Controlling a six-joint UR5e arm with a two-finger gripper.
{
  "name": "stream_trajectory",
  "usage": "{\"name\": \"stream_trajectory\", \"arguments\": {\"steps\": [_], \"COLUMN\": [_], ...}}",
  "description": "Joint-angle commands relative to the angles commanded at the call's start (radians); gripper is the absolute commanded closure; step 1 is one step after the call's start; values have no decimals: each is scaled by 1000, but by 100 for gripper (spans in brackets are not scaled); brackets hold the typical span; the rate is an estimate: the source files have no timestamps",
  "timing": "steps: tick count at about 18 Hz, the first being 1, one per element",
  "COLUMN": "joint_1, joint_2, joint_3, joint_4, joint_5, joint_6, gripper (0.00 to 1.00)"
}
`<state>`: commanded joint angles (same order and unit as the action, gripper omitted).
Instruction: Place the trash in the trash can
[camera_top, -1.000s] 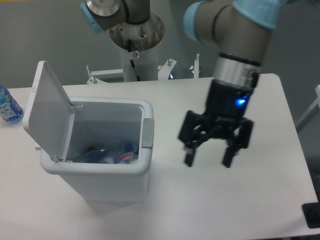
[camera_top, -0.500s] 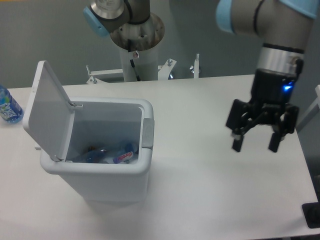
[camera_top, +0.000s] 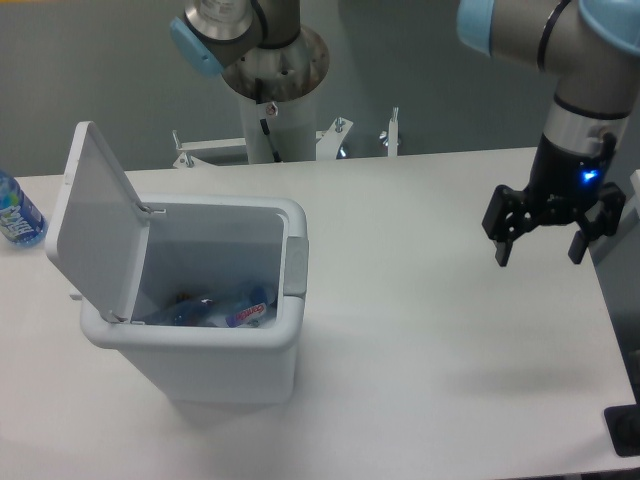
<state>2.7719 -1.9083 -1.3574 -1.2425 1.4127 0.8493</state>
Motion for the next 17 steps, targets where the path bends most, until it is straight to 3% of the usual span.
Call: {"name": "stream_trajectory", "arguments": {"steps": [6, 10, 17], "joint_1": [2, -18, -35], "joint_2": [21, 28, 22], "joint_3": [-80, -100, -98], "joint_4": [3, 8, 18], "joint_5": [64, 134, 134], "joint_6": [252, 359, 387], "gripper": [0, 0, 0]}}
